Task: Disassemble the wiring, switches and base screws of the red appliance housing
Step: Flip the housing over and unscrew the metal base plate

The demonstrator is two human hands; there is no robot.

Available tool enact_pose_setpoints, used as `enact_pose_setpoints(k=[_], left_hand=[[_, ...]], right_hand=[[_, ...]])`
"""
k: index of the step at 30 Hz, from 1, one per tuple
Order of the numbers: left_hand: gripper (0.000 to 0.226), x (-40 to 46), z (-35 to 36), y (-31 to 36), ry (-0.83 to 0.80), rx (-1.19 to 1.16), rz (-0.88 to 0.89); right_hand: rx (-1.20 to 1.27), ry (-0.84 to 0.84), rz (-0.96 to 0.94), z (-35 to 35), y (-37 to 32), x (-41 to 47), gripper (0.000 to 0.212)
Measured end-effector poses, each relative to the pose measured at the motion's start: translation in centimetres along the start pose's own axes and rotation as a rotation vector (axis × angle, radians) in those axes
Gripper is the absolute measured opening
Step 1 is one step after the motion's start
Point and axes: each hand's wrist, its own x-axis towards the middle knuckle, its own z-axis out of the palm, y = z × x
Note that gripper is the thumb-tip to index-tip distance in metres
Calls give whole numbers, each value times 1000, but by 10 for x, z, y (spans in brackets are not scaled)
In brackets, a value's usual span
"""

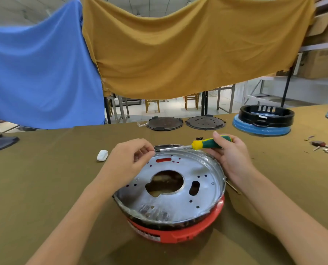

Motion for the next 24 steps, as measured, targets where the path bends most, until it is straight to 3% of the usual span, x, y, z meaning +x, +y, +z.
enact_pose_setpoints(k=[8,13,17,20,24], left_hand=[[11,1,-1,2,18,41,54],[13,0,-3,6,11,57,92],[12,1,-8,6,22,48,68],[14,-1,-12,5,27,128,82],[15,-3,-21,-2,75,7,-72]], right_hand=[[39,11,-128,2,-5,-1,23],[-43,50,-236,3,-5,-5,36],[126,-36,-158,3,-7,-3,30],[61,45,-176,0,-8,-1,35],[200,83,-128,-13,-22,5,34]])
